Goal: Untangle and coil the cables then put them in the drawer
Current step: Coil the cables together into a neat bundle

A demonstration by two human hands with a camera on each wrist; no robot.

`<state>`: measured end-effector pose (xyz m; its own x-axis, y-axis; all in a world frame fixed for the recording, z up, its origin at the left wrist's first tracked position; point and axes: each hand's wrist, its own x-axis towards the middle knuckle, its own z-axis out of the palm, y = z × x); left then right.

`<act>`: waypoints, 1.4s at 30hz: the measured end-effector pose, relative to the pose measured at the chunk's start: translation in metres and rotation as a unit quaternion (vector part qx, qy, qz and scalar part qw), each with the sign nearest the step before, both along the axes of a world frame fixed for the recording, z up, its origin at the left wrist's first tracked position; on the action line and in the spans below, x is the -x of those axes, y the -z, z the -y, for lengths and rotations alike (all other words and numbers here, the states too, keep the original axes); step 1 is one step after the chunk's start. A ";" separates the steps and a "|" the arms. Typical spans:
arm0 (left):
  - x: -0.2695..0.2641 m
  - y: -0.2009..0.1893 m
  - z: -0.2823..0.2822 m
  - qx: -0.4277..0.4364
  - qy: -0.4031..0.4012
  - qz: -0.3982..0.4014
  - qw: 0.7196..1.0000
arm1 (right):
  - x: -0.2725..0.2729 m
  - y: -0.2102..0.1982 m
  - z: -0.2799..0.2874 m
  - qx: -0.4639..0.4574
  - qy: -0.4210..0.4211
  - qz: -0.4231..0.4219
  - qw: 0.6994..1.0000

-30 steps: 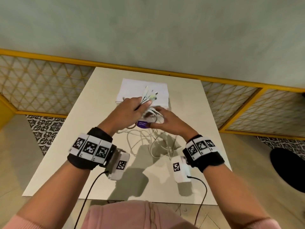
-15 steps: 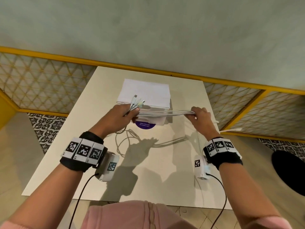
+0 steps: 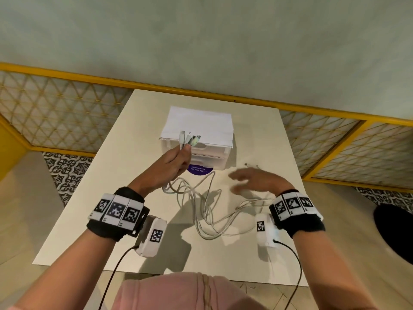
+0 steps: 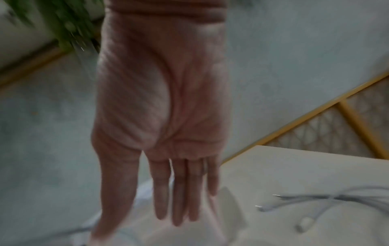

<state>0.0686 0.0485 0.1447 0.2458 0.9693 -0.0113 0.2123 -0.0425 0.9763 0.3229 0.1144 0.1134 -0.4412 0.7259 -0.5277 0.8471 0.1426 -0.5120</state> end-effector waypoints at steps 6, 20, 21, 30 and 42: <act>-0.009 0.005 -0.001 0.001 0.012 0.014 1.000 | 0.071 -0.062 0.004 -0.070 0.060 -0.359 0.929; -0.011 0.004 -0.005 -0.030 0.025 -0.089 0.995 | 0.098 -0.065 -0.002 -0.202 0.010 -0.300 0.932; -0.012 0.005 -0.007 -0.006 0.003 -0.033 0.999 | 0.099 -0.065 -0.001 -0.198 0.019 -0.305 0.931; 0.004 -0.017 -0.037 -0.005 -0.134 0.378 0.916 | 0.102 -0.031 0.019 0.043 -0.088 -0.300 0.949; 0.054 0.035 -0.032 0.166 -0.428 0.354 0.815 | 0.081 -0.037 0.002 -0.105 -0.043 -0.236 0.965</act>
<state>0.0141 0.0806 0.1094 -0.4599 0.7617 -0.4565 -0.5960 0.1164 0.7945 0.2416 0.1126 0.1507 -0.6593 0.7453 -0.0994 0.5074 0.3436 -0.7902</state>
